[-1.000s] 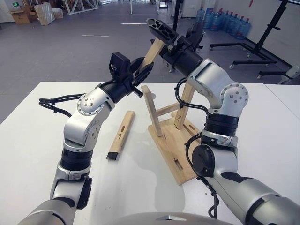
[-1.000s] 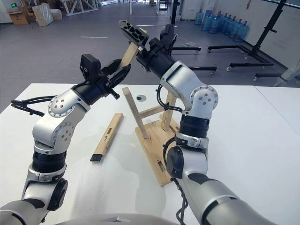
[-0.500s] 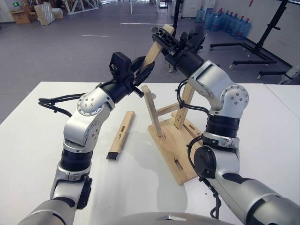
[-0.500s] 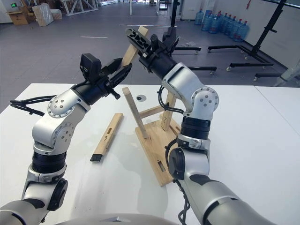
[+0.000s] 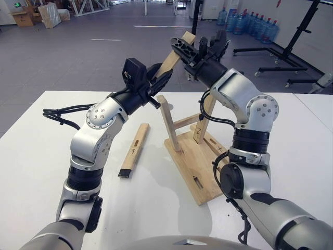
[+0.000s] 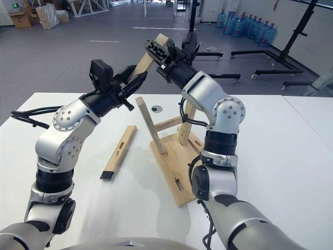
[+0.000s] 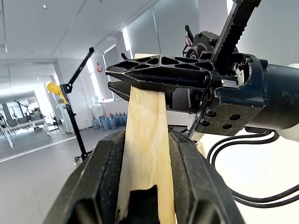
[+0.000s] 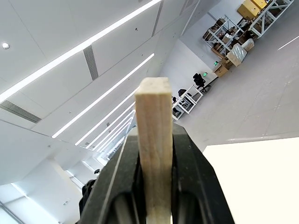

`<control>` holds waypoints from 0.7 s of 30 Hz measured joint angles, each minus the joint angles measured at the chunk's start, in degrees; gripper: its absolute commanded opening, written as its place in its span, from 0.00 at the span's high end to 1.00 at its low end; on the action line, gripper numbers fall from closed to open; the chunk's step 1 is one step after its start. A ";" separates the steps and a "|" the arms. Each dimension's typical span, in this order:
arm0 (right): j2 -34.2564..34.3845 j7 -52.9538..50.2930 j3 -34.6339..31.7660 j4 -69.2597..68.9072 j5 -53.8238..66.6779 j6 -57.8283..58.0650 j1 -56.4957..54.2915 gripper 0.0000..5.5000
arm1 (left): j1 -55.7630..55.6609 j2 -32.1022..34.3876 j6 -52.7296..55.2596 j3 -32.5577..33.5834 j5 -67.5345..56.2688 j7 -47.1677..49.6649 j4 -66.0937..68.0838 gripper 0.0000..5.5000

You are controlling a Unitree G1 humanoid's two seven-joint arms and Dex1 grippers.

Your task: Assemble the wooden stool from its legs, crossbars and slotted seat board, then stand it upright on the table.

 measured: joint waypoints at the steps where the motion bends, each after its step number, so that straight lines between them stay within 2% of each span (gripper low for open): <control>1: -0.19 0.54 0.04 -0.27 -0.36 -0.02 0.11 0.93 | 0.46 -0.12 0.70 0.06 -1.01 -0.30 -0.04 0.65; 7: -0.77 2.18 0.59 -1.26 -1.82 -0.86 0.45 0.93 | 1.12 -0.66 1.82 0.42 -3.03 -0.91 -0.77 0.50; 11: -2.49 3.03 -0.92 -0.20 -1.81 -1.72 -0.49 0.93 | 0.65 -0.52 2.95 5.36 -6.72 0.27 -3.07 0.41; 14: -9.41 5.10 -4.18 1.59 -1.77 -1.94 -3.56 0.93 | -1.25 0.43 5.70 14.44 -12.74 3.54 -3.94 0.35; 16: -16.02 6.47 -7.32 1.93 -1.51 -1.55 -5.55 0.93 | -3.18 1.20 7.10 22.22 -17.78 7.94 -3.55 0.34; 18: -25.04 7.74 -10.70 2.09 -1.06 0.36 -6.09 0.93 | -5.27 0.94 8.42 32.07 -26.67 15.12 -0.99 0.34; 19: -28.31 8.67 -11.76 2.31 -1.23 0.94 -6.07 0.93 | -5.54 0.97 8.61 34.81 -29.30 17.26 -0.09 0.34; 21: -39.32 14.07 -13.46 2.40 -4.87 2.54 -4.15 0.93 | -4.17 1.02 8.96 39.98 -33.96 22.10 1.15 0.34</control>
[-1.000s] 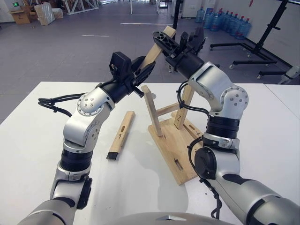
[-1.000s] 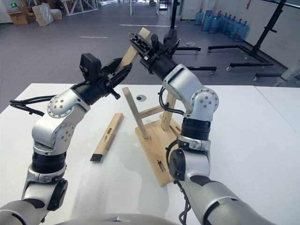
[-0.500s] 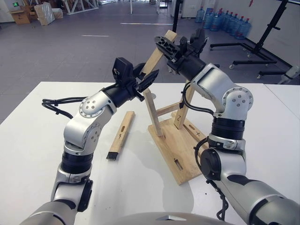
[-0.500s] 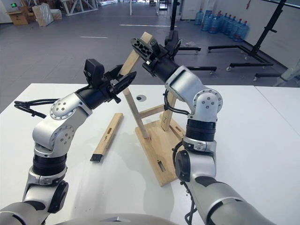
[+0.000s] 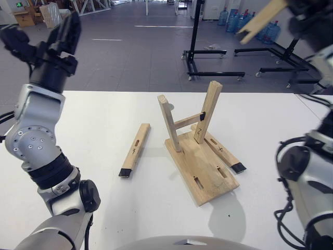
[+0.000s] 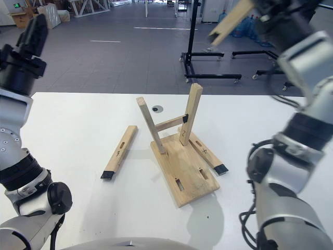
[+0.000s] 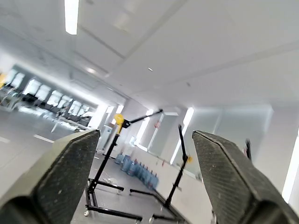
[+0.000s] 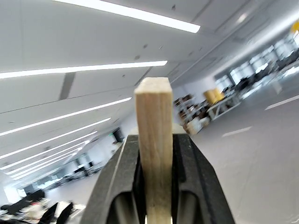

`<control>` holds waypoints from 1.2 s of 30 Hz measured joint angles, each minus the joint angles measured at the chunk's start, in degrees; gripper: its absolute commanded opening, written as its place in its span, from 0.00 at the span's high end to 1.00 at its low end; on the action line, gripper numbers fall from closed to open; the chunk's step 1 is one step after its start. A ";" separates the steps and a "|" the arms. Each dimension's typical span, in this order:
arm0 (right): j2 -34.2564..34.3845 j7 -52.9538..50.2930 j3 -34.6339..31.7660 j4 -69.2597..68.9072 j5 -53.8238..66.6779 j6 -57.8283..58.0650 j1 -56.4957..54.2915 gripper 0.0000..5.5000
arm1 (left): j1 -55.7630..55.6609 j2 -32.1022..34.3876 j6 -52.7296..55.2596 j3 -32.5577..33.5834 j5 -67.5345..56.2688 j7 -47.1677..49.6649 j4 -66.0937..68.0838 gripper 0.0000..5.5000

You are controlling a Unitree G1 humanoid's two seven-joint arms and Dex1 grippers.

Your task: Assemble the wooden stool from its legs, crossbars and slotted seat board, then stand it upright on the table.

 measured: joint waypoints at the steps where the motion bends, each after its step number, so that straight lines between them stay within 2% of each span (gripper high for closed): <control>1: -3.05 2.80 -0.48 -0.18 -1.90 0.12 2.59 0.93 | 1.71 0.02 0.12 0.82 -0.40 1.28 0.45 0.34; 4: -4.71 11.11 0.31 -1.08 -8.81 -2.86 15.89 0.93 | 6.78 -0.11 0.18 -0.40 0.75 2.64 0.99 0.34; 7: 1.95 17.21 5.50 0.24 -18.57 -9.79 30.20 0.93 | 11.51 -0.54 -0.11 -5.11 5.03 2.86 2.89 0.34; 9: 6.18 20.21 10.49 -0.02 -23.97 -15.45 33.11 0.93 | 12.72 -0.48 -0.92 -7.63 7.31 1.45 3.56 0.34; 12: 11.48 24.42 15.23 0.56 -28.71 -21.19 33.31 0.93 | 13.65 -0.35 -2.81 -9.73 9.27 -0.58 3.92 0.34; 17: 14.05 27.23 16.43 2.93 -31.36 -23.07 32.78 0.93 | 14.33 -1.02 -4.35 -11.02 9.60 -1.62 5.07 0.34; 23: 18.12 31.25 19.38 11.33 -38.88 -30.99 34.72 0.93 | 15.85 -1.88 -6.10 -12.21 10.26 -2.47 5.58 0.34; 36: 20.91 33.81 18.11 20.39 -43.18 -38.52 32.95 0.93 | 16.91 -2.77 -7.22 -13.96 11.43 -3.24 6.06 0.34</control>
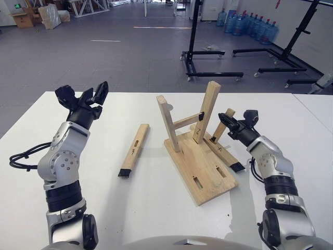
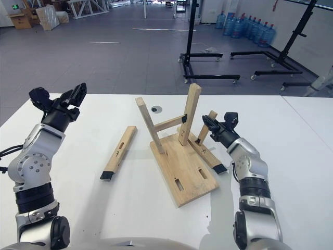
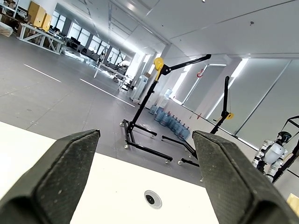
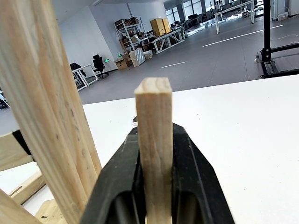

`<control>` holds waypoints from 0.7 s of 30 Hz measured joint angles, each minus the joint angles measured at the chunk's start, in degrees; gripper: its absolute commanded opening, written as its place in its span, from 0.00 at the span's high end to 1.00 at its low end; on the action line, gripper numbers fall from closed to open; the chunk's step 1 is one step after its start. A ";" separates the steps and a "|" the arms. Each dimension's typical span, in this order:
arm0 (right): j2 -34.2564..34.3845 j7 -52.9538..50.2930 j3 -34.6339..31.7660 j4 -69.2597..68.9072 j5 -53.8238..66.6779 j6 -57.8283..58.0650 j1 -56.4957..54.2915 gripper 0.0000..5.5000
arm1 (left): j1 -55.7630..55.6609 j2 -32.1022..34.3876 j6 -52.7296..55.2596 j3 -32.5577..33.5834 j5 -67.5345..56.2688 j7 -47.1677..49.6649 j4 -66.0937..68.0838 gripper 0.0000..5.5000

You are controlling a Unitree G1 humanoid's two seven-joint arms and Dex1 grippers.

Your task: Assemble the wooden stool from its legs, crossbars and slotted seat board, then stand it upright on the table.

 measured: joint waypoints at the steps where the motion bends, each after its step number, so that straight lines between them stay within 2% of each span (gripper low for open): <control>1: 0.02 0.07 -0.07 0.00 0.00 0.03 0.00 0.93 | 0.00 -0.03 0.00 -0.02 0.00 0.02 0.00 0.34; 21: 0.96 0.65 -3.44 -3.48 1.92 4.96 0.30 0.93 | -0.01 -0.19 0.00 -0.22 -0.17 0.15 -0.10 0.34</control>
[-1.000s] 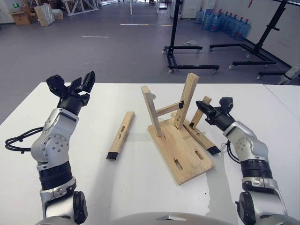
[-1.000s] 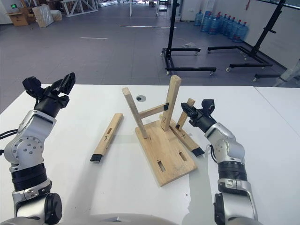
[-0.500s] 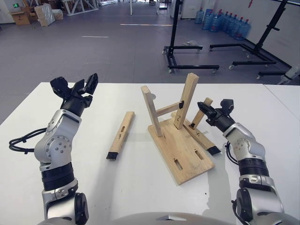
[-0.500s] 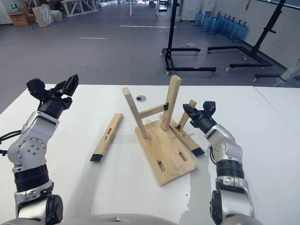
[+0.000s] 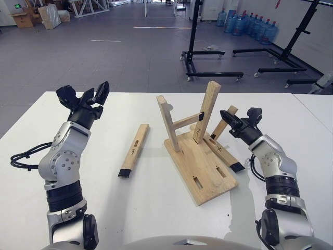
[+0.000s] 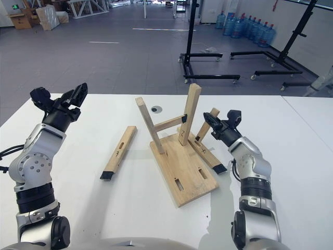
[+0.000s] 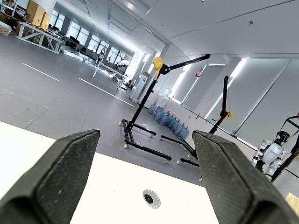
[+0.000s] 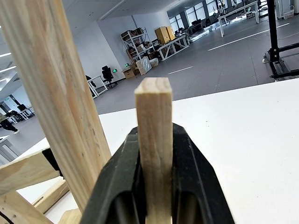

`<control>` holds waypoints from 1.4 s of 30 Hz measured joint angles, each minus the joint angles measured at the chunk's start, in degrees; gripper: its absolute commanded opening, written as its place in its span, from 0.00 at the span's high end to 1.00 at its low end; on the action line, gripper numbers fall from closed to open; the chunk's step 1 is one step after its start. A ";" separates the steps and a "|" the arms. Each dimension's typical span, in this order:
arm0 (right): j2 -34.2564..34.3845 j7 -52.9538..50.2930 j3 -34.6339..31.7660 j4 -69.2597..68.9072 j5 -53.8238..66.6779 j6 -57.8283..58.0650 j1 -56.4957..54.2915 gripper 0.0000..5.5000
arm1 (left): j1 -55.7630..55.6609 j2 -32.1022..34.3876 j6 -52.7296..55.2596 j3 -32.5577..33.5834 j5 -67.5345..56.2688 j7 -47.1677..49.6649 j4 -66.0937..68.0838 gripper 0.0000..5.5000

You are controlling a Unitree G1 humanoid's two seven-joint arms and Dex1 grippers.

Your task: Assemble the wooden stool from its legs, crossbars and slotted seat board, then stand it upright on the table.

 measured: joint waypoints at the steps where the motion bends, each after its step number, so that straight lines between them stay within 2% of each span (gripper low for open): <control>1: 0.04 0.09 0.04 0.39 -0.24 -0.04 0.08 0.93 | 0.00 0.00 0.00 0.00 0.00 -0.02 0.00 0.34; 17: 0.92 0.60 -0.06 5.33 -1.96 -3.00 -0.84 0.93 | 0.00 -0.02 -0.31 -1.05 0.28 -0.29 0.00 0.34; 21: 1.12 0.75 1.63 4.84 -4.26 -5.20 -0.86 0.93 | 0.00 -0.02 -0.60 -1.27 0.44 -0.35 0.00 0.34; 30: 1.75 -1.84 8.33 5.64 -14.80 -23.03 2.87 0.93 | 0.01 -0.01 -1.11 -2.08 1.22 -0.78 0.00 0.34; 34: 2.75 -2.24 7.80 10.47 -15.22 -29.81 3.29 0.93 | 0.01 -0.01 -1.11 -2.18 1.41 -0.83 0.00 0.34; 42: 3.57 -0.67 5.91 13.26 -12.41 -32.36 3.23 0.93 | 0.01 -0.02 -1.23 -2.28 1.76 -0.88 0.00 0.34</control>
